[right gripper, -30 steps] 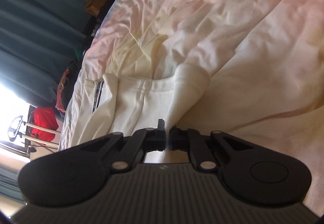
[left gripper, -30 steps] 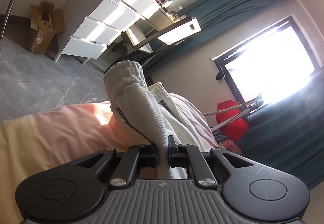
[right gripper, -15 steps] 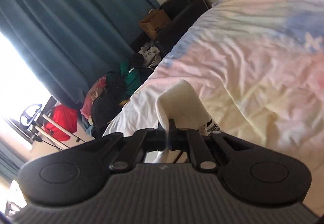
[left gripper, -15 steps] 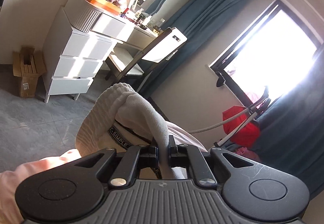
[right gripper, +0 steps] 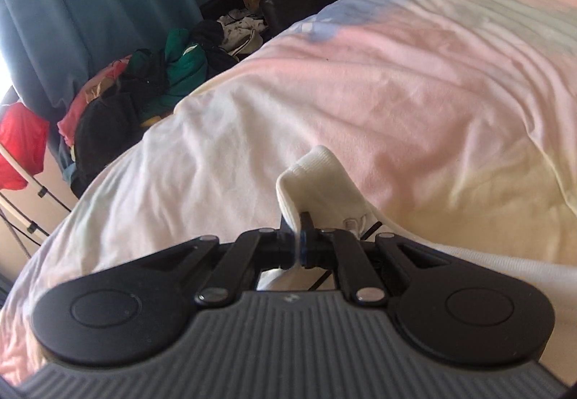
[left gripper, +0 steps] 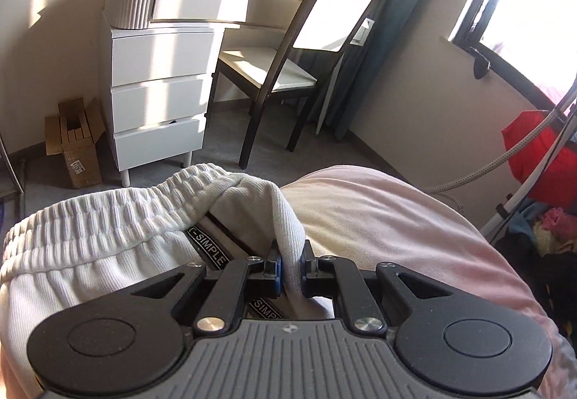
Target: Fold clothes
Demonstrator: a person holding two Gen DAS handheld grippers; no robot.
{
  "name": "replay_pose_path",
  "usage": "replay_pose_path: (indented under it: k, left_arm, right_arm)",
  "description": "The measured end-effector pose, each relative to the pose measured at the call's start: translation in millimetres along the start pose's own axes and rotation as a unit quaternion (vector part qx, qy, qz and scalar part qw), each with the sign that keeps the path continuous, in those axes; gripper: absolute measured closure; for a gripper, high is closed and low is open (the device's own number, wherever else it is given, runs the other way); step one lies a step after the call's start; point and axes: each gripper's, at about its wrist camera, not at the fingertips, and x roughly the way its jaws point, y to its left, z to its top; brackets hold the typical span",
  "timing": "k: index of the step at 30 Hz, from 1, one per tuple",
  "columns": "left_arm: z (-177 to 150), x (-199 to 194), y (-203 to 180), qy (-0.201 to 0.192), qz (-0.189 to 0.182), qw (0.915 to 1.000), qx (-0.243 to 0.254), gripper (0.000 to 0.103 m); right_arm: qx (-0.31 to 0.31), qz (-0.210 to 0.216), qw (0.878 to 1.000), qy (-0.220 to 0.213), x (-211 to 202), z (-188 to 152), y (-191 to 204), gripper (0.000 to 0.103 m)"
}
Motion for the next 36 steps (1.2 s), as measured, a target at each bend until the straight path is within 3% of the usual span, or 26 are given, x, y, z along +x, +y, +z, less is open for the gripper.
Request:
replay_pose_path:
  k: [4,7,8,9,11,13,14,15,20,23,25,27,29,31,33,36]
  left_arm:
    - [1.0,-7.0,-1.8,0.006,-0.006,0.9999,0.013,0.081]
    - [6.6,-32.6,9.6,0.013,-0.031,0.9994,0.011,0.068]
    - [8.8,-43.2,15.4,0.015,-0.043,0.9990,0.007,0.058]
    - [10.9,-53.7,21.3,0.017,-0.054,0.9984,0.002,0.053]
    - [14.6,-74.1,34.5,0.024,-0.073,0.9970,-0.010,0.044]
    - [16.8,-93.0,51.1,0.039,-0.086,0.9952,-0.025,0.033]
    - [17.6,-101.1,60.2,0.050,-0.091,0.9940,-0.035,0.022]
    - [17.1,-108.9,70.6,0.060,-0.093,0.9928,-0.046,0.020]
    - [-1.1,-132.8,127.5,0.103,-0.099,0.9850,-0.097,0.018]
    - [-19.7,-135.1,166.3,0.139,-0.083,0.9754,-0.150,0.018]
    - [-37.5,-131.5,193.8,0.153,-0.069,0.9646,-0.203,0.018]
    - [-54.4,-121.7,213.1,0.168,-0.082,0.9502,-0.249,0.025]
    - [-64.8,-111.3,220.2,0.162,-0.097,0.9408,-0.281,0.031]
    - [-65.7,-101.0,221.0,0.144,-0.118,0.9400,-0.286,0.031]
    - [-61.0,-89.4,213.7,0.119,-0.136,0.9449,-0.273,0.033]
    - [-53.3,-75.4,200.4,0.076,-0.125,0.9550,-0.258,0.044]
  right_arm:
    - [-0.004,0.017,1.000,0.010,-6.0,1.6,-5.1,0.090]
    - [-0.006,0.029,0.999,0.018,-10.6,2.7,-8.9,0.055]
    - [0.009,0.050,0.998,0.030,-16.9,3.3,-15.8,0.038]
    - [0.026,0.072,0.996,0.044,-24.0,3.9,-23.4,0.028]
    - [0.053,0.110,0.991,0.060,-42.5,3.3,-39.3,0.021]
    - [0.068,0.125,0.988,0.061,-65.7,1.5,-53.9,0.021]
    - [0.080,0.129,0.987,0.057,-81.8,0.4,-63.8,0.021]
    - [0.093,0.134,0.985,0.054,-95.2,-1.1,-74.0,0.021]
    - [0.147,0.166,0.974,0.042,-144.8,-22.3,-128.5,0.021]
    - [0.193,0.168,0.965,0.053,-156.1,-48.1,-161.0,0.019]
    - [0.236,0.178,0.953,0.066,-147.5,-73.6,-180.9,0.019]
    - [0.280,0.188,0.938,0.080,-138.0,-99.7,-200.8,0.020]
    - [0.276,0.218,0.935,0.054,-130.9,-112.0,-204.1,0.020]
    - [0.267,0.236,0.933,0.045,-121.7,-108.5,-196.3,0.020]
    - [0.260,0.259,0.929,0.046,-107.6,-98.3,-184.4,0.019]
    - [0.241,0.270,0.931,0.052,-83.5,-85.0,-161.3,0.021]
